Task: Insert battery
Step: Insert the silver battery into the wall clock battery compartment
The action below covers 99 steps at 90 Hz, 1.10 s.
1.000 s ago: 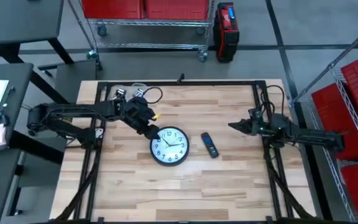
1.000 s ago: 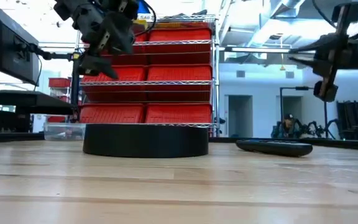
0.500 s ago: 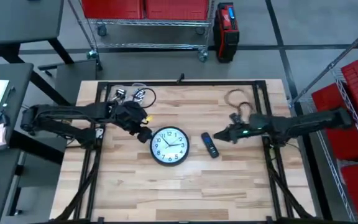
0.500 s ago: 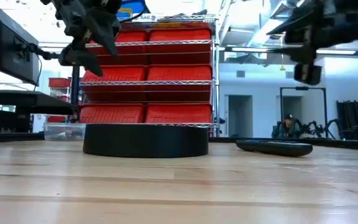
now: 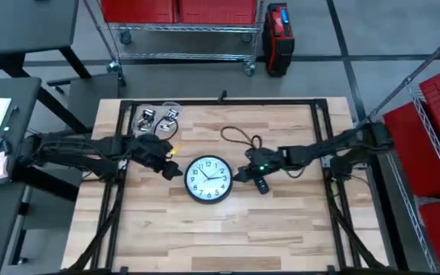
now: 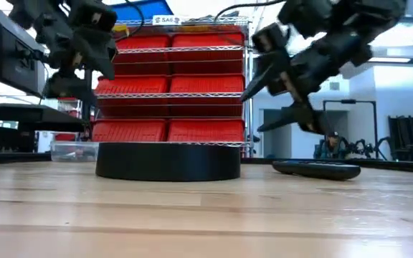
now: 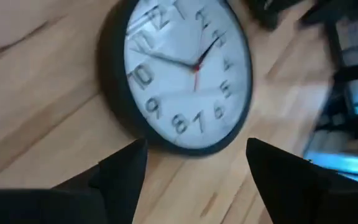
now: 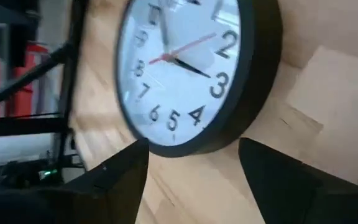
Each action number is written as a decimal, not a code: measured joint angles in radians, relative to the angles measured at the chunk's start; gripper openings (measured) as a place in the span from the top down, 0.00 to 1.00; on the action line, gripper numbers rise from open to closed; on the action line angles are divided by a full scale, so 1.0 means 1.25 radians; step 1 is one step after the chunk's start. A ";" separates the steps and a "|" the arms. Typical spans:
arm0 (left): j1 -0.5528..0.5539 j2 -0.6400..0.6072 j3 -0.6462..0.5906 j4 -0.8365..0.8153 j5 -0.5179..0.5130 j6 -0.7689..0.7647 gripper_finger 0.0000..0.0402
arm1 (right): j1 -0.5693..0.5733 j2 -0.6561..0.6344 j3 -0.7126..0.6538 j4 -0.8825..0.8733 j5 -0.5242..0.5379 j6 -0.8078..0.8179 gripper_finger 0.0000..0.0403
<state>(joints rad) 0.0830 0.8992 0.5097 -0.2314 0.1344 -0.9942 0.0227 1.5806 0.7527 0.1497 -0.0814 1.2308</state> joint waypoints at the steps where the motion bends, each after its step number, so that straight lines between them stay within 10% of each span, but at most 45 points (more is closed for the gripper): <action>1: 0.000 0.001 -0.006 0.005 0.001 -0.001 0.36 | 0.001 0.004 0.004 -0.004 0.000 0.000 0.40; 99: -0.018 0.372 -0.058 0.338 0.014 0.073 0.36 | 0.061 0.187 0.052 -0.018 0.115 0.198 0.40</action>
<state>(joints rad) 0.0610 1.3637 0.4377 0.1906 0.1523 -0.9027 0.0986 1.8145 0.8172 0.1267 0.0619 1.4783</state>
